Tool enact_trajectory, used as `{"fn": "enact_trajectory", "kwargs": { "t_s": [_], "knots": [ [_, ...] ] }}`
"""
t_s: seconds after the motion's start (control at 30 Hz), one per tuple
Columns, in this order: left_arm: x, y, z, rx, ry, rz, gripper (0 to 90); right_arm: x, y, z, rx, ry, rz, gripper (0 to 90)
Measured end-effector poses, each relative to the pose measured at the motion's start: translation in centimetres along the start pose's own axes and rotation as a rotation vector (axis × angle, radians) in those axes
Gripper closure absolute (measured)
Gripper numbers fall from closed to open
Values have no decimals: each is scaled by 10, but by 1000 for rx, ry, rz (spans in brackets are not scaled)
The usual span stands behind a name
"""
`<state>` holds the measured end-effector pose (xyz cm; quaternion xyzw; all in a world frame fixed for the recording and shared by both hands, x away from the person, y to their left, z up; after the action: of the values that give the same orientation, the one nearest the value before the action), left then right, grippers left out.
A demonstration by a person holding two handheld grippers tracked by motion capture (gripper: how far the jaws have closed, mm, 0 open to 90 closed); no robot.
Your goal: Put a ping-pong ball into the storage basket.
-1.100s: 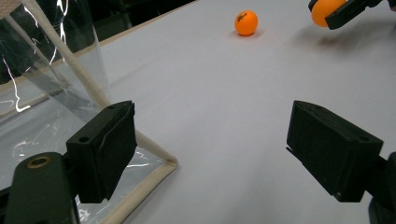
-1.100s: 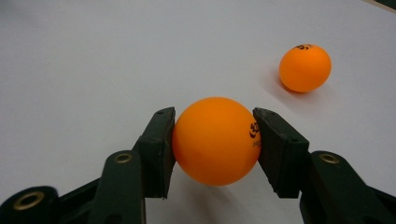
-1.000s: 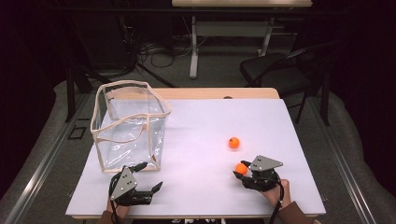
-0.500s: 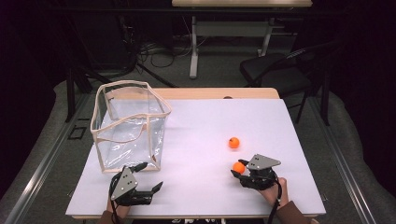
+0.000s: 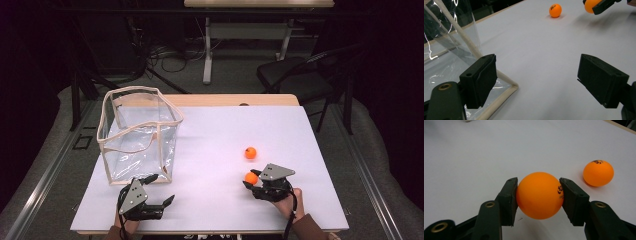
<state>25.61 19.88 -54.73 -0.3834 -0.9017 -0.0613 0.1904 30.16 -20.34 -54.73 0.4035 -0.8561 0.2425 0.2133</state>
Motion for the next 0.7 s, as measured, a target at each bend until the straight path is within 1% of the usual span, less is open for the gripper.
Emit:
{"fn": "enact_trajectory", "kwargs": {
  "t_s": [0.33, 0.7],
  "knots": [
    [-1, 0, 0, 2, 1, 3, 159, -7, 0, -3, 6, -1, -15, 502],
    [-1, 0, 0, 6, 0, 5, 159, -15, 3, -8, 16, 5, -35, 502]
  ]
}}
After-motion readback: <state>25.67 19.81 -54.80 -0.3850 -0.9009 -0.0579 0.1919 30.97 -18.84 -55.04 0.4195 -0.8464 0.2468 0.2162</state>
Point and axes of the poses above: each handheld gripper's, and its own axes: x roughly backward along the jaws, z roughly out of its underside, y roughly to its left, the point moved 1 cm from there along -x, roughly forward along the jaws, and after that the axes turned 10 degrees about x, right-handed, at the moved point
